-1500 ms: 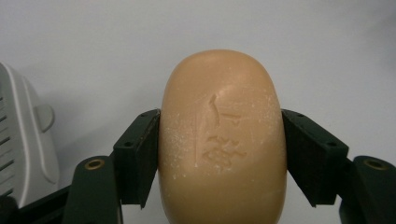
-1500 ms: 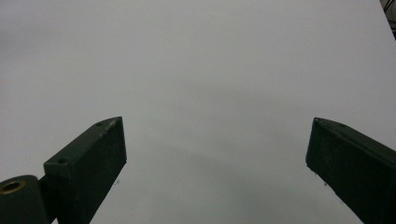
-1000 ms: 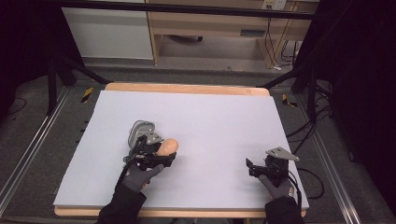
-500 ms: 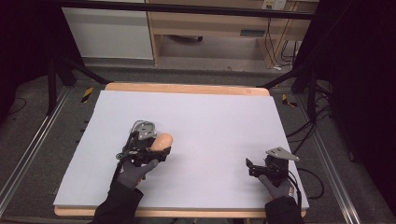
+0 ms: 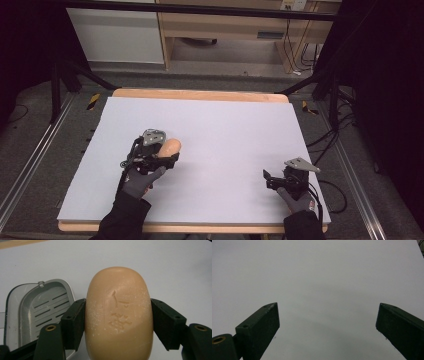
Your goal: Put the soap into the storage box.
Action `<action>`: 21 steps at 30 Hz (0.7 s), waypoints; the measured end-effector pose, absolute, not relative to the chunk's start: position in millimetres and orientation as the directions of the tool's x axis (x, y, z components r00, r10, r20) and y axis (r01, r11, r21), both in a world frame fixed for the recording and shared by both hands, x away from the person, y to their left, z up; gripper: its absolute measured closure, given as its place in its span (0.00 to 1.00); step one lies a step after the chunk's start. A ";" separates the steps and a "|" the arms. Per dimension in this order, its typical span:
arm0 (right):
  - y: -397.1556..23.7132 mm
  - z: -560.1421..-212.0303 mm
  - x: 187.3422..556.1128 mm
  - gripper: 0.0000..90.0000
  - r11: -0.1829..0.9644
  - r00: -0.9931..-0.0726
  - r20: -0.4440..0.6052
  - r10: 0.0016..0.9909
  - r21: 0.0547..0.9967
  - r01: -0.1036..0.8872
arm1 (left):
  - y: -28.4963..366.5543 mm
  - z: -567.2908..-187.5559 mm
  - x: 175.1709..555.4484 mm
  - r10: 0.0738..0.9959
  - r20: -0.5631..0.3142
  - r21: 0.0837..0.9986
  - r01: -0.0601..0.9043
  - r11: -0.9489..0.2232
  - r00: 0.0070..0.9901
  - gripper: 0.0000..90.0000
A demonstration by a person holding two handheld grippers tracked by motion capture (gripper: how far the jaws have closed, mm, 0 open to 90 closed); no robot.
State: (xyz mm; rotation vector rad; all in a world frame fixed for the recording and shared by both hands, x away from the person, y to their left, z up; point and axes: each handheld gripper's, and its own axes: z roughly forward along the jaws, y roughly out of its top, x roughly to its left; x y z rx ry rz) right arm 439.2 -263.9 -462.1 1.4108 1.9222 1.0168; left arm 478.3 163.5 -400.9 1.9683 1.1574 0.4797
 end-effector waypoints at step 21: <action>-264.0 -462.0 439.6 0.06 0.167 -0.304 0.007 0.953 0.824 0.541 | 177.7 -395.1 497.0 0.883 -0.059 0.782 0.571 -0.249 0.466 0.36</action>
